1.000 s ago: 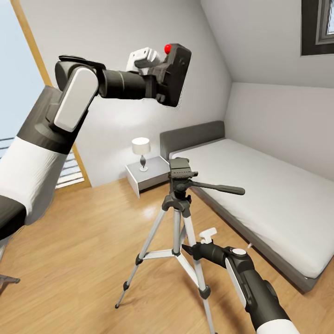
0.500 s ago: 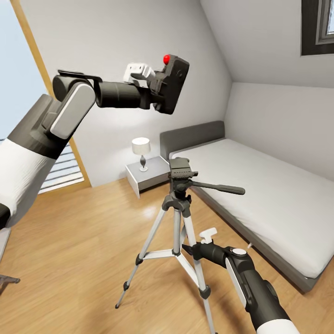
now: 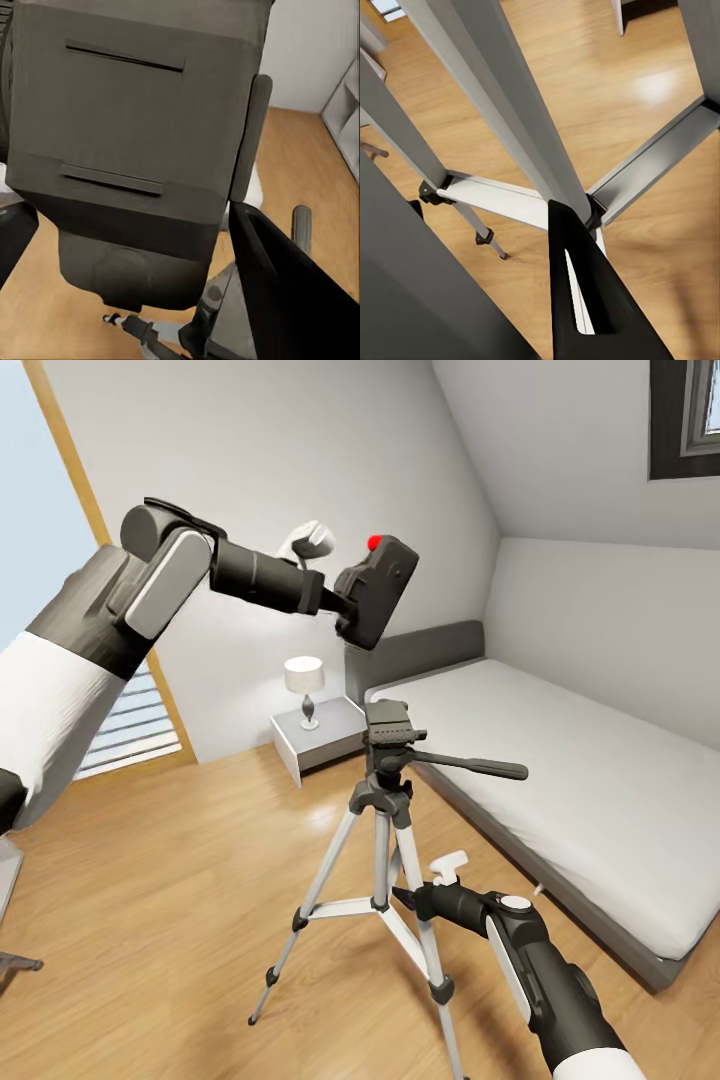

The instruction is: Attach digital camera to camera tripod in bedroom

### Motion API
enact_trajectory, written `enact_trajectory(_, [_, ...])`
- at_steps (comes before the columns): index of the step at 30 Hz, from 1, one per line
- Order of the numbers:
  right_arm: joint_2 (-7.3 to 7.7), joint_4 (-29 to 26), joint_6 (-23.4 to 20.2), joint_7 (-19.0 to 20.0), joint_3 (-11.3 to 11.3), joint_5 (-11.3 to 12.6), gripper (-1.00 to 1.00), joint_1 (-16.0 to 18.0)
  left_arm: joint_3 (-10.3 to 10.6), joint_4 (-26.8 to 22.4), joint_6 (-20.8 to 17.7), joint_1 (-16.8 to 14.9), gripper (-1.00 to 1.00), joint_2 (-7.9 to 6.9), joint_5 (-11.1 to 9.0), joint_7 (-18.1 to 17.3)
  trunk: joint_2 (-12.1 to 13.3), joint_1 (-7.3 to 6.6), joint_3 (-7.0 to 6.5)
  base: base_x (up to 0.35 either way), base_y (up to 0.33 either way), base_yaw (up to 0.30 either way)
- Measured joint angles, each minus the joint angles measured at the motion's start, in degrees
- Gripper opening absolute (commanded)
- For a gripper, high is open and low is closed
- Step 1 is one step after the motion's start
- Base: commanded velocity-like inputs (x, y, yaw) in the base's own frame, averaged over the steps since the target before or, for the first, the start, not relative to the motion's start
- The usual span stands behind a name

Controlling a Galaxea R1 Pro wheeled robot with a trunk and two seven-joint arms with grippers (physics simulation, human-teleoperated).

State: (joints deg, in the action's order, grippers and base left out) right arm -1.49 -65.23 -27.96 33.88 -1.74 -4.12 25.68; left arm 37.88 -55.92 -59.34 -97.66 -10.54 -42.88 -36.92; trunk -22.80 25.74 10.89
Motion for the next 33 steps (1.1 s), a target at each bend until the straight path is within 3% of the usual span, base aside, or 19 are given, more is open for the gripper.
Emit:
enact_trajectory(3, [0.0, 0.0, 0.0, 0.0, 0.0, 0.0, -1.0, 0.0, 0.9, 1.5, -0.1, -3.2, -1.0, 0.13, 2.6, -4.4, 0.0, 0.0, 0.0, 0.0, 0.0, 0.0])
enact_trajectory(8, [0.01, 0.0, 0.0, -0.1, 0.0, 0.0, -1.0, 0.0, 6.1, 5.5, -0.1, -9.1, -1.0, 0.14, 7.3, -16.2, 0.0, 0.0, 0.0, 0.0, 0.0, 0.0])
enact_trajectory(12, [0.01, 0.0, 0.0, -0.1, 0.0, 0.1, -1.0, 0.0, 7.7, 5.8, 0.0, -10.5, -1.0, -0.05, 10.7, -20.5, 0.0, 0.0, 0.0, 0.0, 0.0, 0.0])
enact_trajectory(19, [0.02, 0.0, 0.0, -0.1, 0.1, 0.2, -1.0, 0.0, 9.3, 5.5, 0.1, -11.0, -1.0, -0.41, 12.4, -22.9, 0.0, 0.0, 0.0, 0.0, 0.0, 0.0])
enact_trajectory(24, [0.02, 0.0, 0.0, -0.2, 0.1, 0.2, -1.0, 0.0, 15.3, 2.6, 0.3, -11.1, -1.0, -1.0, 12.6, -25.7, 0.0, 0.0, 0.01, 0.0, 0.0, 0.0])
enact_trajectory(28, [0.01, 0.0, 0.0, -0.2, 0.1, 0.1, -1.0, 0.0, 16.5, 1.2, 1.1, -11.1, -1.0, -1.64, 13.2, -25.7, 0.0, 0.0, 0.0, 0.005, 0.0, 0.0])
enact_trajectory(33, [-0.05, 0.0, 0.0, -0.2, 0.1, 0.2, -1.0, 0.0, 16.9, 1.2, 3.7, -11.1, -1.0, -2.2, 17.1, -24.9, 0.0, 0.0, 0.0, 0.023, 0.0, 0.0])
